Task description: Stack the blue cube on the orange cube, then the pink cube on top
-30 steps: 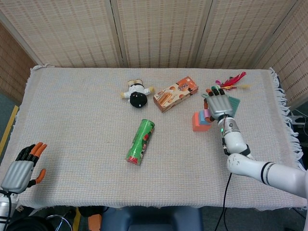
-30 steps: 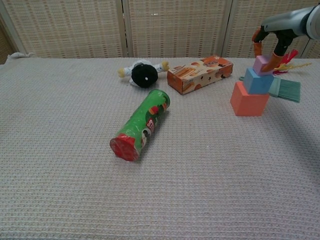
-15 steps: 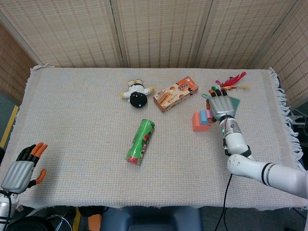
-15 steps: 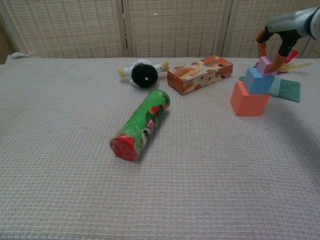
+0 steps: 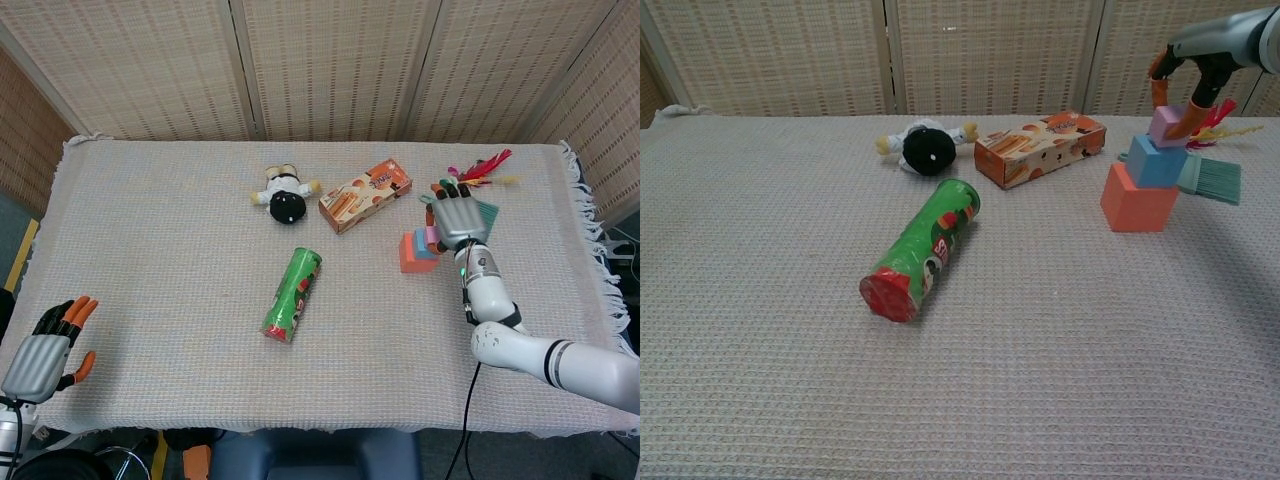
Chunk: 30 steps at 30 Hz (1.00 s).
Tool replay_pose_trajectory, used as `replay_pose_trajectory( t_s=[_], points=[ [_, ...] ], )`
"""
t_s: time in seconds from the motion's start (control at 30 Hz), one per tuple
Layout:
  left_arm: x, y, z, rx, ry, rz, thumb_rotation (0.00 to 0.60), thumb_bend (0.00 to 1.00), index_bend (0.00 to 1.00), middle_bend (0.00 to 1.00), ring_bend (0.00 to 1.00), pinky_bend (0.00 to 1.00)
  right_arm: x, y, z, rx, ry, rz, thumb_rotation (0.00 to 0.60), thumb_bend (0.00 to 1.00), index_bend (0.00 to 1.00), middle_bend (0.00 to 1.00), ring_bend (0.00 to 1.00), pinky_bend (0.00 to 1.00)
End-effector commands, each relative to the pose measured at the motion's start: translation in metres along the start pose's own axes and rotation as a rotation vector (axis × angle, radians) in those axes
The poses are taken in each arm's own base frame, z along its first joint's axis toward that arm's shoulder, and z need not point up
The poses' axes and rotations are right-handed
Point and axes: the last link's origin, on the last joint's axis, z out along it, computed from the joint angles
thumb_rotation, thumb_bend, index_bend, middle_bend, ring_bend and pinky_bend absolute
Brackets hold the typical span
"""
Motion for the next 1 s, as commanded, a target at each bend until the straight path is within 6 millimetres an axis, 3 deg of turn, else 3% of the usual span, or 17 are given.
replay_pose_trajectory(
  t_s=[0.03,0.57,1.0],
  points=[
    [0.0004,0.0003,-0.0002,-0.003,0.002,-0.001,0.6,0.45,0.0,0.0,0.0,0.09,-0.0014,-0.0005,0.0002,-0.001,-0.003,-0.001,0.6,0.18,0.52,0.07,0.0,0.0],
    [0.0026,0.0014,-0.0011,-0.002,0.0,-0.002,0.6,0.45,0.0,0.0,0.0,0.09,-0.0071,-0.0034,0.0032,-0.004,-0.005,0.0,0.6,0.18,0.5,0.07,0.0,0.0],
    [0.0022,0.0013,-0.0011,-0.001,-0.003,-0.002,0.6,0.45,0.01,0.0,0.0,0.09,-0.0094,-0.0014,0.0041,-0.013,-0.012,0.005,0.6,0.18,0.33,0.07,0.0,0.0]
  ],
)
